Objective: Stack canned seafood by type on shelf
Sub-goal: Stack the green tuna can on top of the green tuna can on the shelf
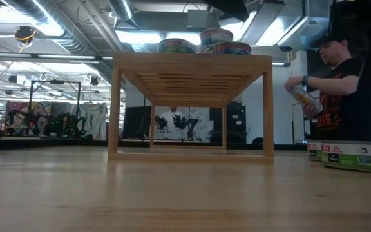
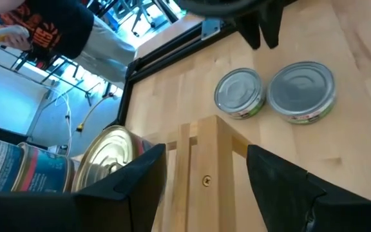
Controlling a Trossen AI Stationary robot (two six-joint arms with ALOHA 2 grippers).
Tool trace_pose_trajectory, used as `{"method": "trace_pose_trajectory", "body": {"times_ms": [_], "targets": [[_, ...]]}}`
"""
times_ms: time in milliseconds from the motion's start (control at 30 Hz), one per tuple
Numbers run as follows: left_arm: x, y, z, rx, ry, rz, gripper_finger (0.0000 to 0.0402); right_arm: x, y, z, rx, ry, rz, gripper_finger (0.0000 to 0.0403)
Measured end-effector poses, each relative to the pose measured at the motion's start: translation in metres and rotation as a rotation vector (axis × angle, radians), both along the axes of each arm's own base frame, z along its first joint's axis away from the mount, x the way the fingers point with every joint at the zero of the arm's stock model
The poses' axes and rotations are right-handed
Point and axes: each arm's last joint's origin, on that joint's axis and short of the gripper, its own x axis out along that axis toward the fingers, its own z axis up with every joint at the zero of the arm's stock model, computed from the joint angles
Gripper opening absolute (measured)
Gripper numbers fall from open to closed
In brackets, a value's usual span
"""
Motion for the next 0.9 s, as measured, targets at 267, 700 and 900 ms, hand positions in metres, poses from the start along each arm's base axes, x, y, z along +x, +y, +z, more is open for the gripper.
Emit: {"method": "trace_pose_trajectory", "body": {"times_ms": [267,700,900], "targets": [[-0.0006,-0.0023,0.0001,-0.006,-0.004,-0.002,0.0214,0.0025,0.0019,-0.0075,0.031,-0.032,0.005,0.0106],[-0.0004,-0.0017,0.0001,-0.001,-0.002,-0.003,0.0214,0.0019,0.0033,-0.0080,0.110,-0.004,-0.041,0.0106],[-0.0004,-0.0018,0.0001,-0.001,-0.002,-0.003,0.0214,0.0023,0.0032,-0.0096,0.094,0.005,-0.046,0.0129]]}}
